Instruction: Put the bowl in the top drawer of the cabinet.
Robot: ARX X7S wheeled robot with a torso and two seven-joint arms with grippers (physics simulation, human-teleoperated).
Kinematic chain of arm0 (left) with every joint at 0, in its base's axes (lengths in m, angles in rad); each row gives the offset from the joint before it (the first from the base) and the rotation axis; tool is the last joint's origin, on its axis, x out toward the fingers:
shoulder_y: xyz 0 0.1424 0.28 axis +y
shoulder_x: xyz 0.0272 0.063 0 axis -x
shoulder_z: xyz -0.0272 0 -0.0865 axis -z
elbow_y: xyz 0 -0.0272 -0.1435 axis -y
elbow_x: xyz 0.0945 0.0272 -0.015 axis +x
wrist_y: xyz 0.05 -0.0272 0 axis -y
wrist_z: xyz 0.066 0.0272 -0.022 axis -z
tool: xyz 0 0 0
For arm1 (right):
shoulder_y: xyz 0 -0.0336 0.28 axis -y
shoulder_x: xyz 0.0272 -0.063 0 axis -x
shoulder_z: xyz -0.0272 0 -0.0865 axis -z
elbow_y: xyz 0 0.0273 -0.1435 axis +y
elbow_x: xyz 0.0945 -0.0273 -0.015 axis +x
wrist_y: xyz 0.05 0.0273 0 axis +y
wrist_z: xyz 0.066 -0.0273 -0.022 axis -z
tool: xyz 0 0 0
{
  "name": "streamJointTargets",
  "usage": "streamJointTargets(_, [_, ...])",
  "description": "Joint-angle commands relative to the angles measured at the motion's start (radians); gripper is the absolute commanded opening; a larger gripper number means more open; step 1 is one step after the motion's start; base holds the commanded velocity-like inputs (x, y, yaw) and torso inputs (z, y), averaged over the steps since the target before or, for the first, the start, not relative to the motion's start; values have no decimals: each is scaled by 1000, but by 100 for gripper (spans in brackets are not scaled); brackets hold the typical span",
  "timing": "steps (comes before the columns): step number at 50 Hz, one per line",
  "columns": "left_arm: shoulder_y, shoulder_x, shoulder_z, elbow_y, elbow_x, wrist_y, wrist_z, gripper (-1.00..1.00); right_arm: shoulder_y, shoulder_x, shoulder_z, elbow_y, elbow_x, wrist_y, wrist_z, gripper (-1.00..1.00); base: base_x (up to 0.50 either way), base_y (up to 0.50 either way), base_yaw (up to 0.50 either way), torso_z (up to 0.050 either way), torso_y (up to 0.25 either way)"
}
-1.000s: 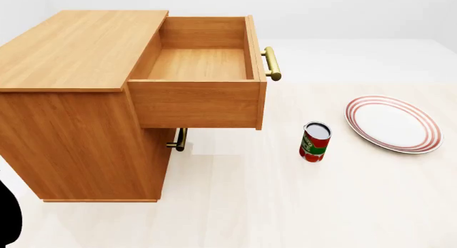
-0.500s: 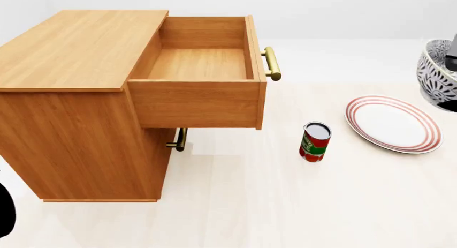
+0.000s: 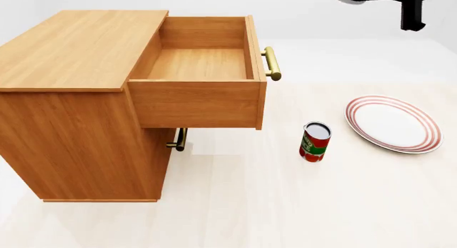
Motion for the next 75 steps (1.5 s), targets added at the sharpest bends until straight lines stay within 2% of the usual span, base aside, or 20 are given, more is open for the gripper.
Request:
streamJointTargets(1, [-53,-49,-27,4,-169,-44,-156,100,5,-210,202,257,-184,-185,-100,-100,0,0,0,0,0])
streamJointTargets(5, [-47,-65,-24,-2,-231,-37,-203,100,-9,-244,274,257,-240,-210,-113,-100,0,0,0,0,0])
streamJointTargets(8, [-38,-93,-1,-39,-376,2,-312,100,-23,-275,322,258,-266,-225,-114,-100,0,0,0,0,0])
streamJointTargets(12, [-15,-145,6,-34,-482,27,-369,100,-35,-306,375,258,-289,-245,-117,-100,0,0,0,0,0])
streamJointTargets(26, [-17,-201,61,-62,-573,38,-389,100,-59,-392,483,258,-318,-290,-134,-100,0,0,0,0,1])
streamJointTargets(33, [-18,-204,50,-55,-546,12,-341,100,-65,-414,509,258,-316,-322,-127,-100,0,0,0,0,0])
streamJointTargets(36, [-12,-209,43,-45,-551,8,-326,100,-59,-415,439,258,-237,-346,-114,-100,0,0,0,0,0])
streamJointTargets(41, [-6,-222,28,-33,-565,8,-308,100,-49,-415,229,248,-24,-387,-75,-100,0,0,0,0,2])
streamJointTargets(45, [2,-239,19,-20,-583,13,-306,100,-49,-415,163,222,40,-399,-53,-100,0,0,0,0,0])
streamJointTargets(75, [1,-288,29,-2,-596,35,-292,100,-23,-415,126,176,59,-398,-23,-100,0,0,0,0,-68])
